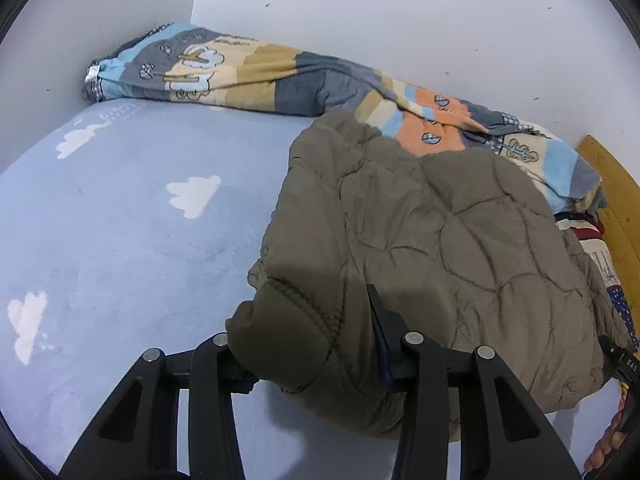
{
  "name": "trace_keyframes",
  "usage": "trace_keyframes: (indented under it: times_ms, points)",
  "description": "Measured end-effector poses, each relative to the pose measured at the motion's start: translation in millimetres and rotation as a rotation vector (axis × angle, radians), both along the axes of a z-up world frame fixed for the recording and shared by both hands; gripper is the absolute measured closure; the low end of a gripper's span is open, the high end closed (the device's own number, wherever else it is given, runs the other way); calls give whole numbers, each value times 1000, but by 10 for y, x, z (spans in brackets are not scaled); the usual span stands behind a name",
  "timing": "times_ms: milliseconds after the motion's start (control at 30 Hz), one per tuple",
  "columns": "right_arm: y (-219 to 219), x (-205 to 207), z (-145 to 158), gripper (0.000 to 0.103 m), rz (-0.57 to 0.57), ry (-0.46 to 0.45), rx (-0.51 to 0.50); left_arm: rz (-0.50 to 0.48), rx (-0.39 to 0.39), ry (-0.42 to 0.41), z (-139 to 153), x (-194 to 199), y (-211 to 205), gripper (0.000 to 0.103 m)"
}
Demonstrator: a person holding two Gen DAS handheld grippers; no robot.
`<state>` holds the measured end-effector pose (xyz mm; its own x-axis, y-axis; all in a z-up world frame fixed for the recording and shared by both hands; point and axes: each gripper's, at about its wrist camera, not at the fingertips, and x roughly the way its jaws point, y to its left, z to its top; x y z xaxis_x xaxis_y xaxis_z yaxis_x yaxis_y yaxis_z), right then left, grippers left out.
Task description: Fold large clothes
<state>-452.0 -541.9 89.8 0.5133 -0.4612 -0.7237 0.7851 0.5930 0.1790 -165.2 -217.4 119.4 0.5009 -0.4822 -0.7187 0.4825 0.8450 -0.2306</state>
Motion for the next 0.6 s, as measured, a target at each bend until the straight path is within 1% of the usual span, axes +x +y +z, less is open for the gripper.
trace_keyframes:
  times_ms: [67, 133, 300, 400, 500, 600]
  points:
    - [44, -48, 79, 64, 9, -7, 1, -2, -4, -10, 80, -103, 84, 61]
    - [109, -104, 149, 64, 15, -20, 5, 3, -24, -3, 152, -167, 187, 61]
    - [344, -452, 322, 64, 25, -73, 45, 32, -68, 14, 273, -517, 575, 61]
    - [521, -717, 330, 64, 33, -91, 70, 38, -63, 3, 251, -811, 786, 61]
    - [666, -986, 273, 64, 34, -97, 102, 40, -45, -7, 174, -1079, 943, 61]
    - [732, -1205, 172, 64, 25, -106, 146, 58, -27, 26, 37, -1201, 1059, 59]
